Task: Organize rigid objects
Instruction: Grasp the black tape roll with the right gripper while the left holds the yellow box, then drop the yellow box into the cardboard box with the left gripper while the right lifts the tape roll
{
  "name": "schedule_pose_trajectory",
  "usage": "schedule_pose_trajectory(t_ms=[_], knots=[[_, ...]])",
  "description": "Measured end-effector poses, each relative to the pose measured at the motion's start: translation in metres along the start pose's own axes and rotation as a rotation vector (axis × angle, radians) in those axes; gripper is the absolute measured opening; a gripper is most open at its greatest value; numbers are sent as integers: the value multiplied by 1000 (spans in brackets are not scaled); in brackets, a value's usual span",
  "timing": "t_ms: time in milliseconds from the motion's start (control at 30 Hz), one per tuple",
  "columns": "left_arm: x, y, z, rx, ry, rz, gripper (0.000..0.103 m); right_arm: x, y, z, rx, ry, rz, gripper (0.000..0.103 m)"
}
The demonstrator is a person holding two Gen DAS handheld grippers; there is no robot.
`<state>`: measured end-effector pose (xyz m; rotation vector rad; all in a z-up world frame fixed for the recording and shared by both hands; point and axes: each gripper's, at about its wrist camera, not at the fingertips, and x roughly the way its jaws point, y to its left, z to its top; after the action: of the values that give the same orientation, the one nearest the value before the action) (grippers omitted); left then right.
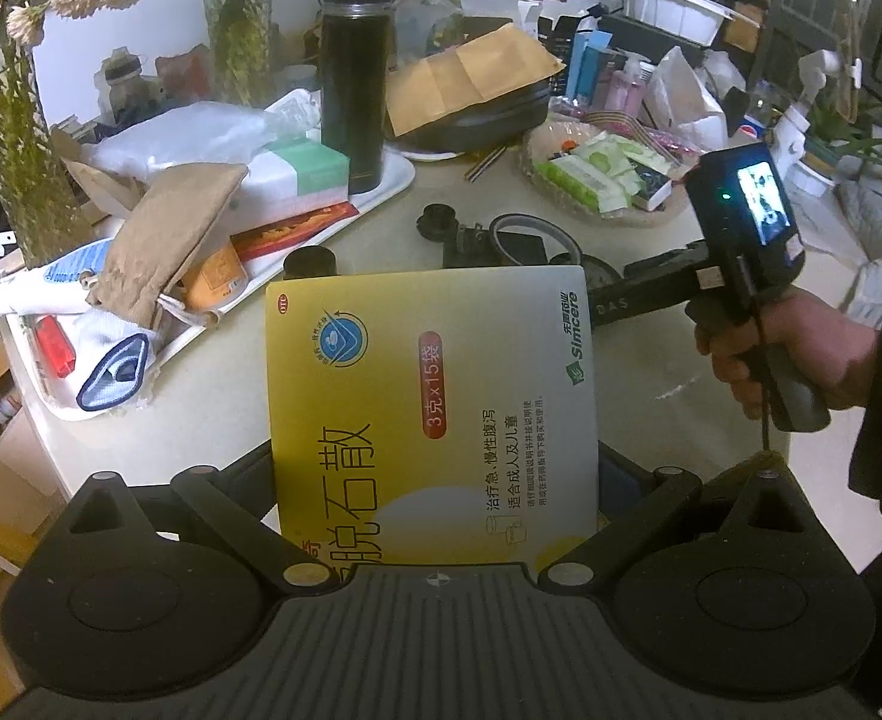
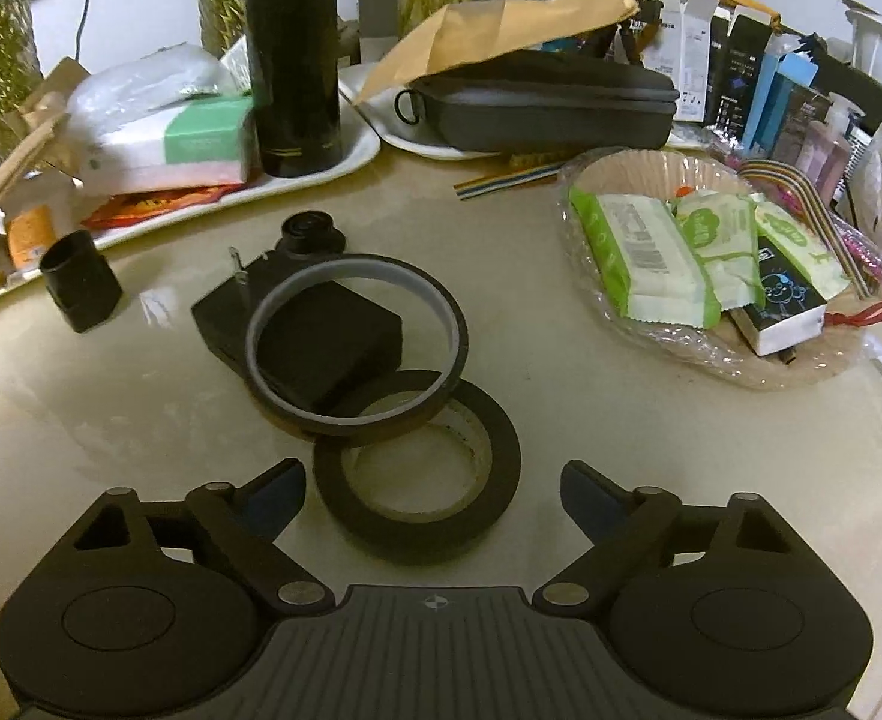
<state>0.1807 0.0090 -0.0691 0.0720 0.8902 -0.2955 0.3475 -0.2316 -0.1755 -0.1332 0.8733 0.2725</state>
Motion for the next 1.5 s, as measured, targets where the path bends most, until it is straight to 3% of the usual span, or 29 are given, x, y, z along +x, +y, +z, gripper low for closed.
schedule_pose_trajectory(t_ms=[100, 133, 433, 667, 900, 1267, 1500], knots=[[0, -1, 0, 2, 3, 6, 101, 2, -2, 1, 14, -7, 25, 82], [0, -1, 0, 2, 3, 7, 101, 1, -3, 1, 15, -11, 39, 75], [-1, -2, -1, 14, 4, 20, 101, -12, 8, 0, -54, 24, 1, 75], [-4, -3, -2, 19, 2, 32, 101, -49, 3, -11, -31, 46, -21, 74], [-9, -4, -6, 19, 8, 40, 101, -102, -4, -27, 42, -11, -23, 74], [-28, -14, -23, 25, 34, 19, 101, -181, 27, -56, 68, -150, 82, 75], [-64, -17, -17, 15, 40, -23, 101, -213, 45, -73, 67, -209, 152, 75]])
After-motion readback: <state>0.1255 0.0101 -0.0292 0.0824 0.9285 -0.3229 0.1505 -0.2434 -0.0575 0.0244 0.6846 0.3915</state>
